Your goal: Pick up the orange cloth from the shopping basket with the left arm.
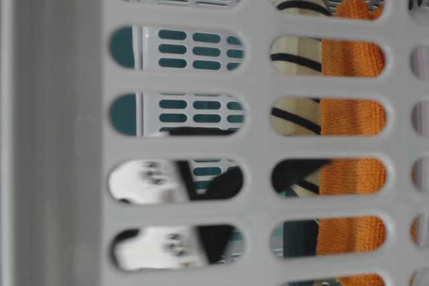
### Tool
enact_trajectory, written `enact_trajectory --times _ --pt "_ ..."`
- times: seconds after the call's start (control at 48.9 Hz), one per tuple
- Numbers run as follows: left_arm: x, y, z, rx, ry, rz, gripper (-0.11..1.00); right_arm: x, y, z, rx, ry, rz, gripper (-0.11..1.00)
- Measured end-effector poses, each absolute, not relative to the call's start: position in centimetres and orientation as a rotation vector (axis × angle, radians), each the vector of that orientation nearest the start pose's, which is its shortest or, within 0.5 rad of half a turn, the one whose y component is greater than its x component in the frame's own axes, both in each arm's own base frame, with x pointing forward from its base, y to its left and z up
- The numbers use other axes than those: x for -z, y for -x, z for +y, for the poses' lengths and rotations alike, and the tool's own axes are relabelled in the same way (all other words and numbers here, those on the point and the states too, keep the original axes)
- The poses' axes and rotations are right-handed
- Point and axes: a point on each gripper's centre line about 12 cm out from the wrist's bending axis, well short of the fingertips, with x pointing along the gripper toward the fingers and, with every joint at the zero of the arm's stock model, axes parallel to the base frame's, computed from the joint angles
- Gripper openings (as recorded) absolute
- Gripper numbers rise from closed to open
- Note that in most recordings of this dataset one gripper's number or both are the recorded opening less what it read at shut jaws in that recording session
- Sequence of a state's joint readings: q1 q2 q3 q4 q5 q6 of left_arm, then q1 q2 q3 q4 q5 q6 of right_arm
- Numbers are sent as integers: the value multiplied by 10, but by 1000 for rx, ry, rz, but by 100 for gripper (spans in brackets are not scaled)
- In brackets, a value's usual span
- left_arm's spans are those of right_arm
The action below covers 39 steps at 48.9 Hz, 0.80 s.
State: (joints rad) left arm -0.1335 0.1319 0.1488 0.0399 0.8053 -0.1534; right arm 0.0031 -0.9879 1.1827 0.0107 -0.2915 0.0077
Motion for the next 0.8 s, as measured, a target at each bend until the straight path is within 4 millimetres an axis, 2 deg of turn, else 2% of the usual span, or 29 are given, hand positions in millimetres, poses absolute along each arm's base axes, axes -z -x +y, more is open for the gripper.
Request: enact_trajectory --times 0.266,0.573,0.655,0.798 --pt "-198 -437 -57 29 19 1113 90 -295 -194 0 -1 -18 -97 0" --pt "-195 -437 -57 30 21 1103 86 -294 -194 0 -1 -18 -94 0" --pt "-195 -437 -57 29 22 1104 78 -294 -194 0 -1 -18 -95 0" --pt "-194 -437 -58 34 17 1106 42 -293 -194 0 -2 -20 -90 0"
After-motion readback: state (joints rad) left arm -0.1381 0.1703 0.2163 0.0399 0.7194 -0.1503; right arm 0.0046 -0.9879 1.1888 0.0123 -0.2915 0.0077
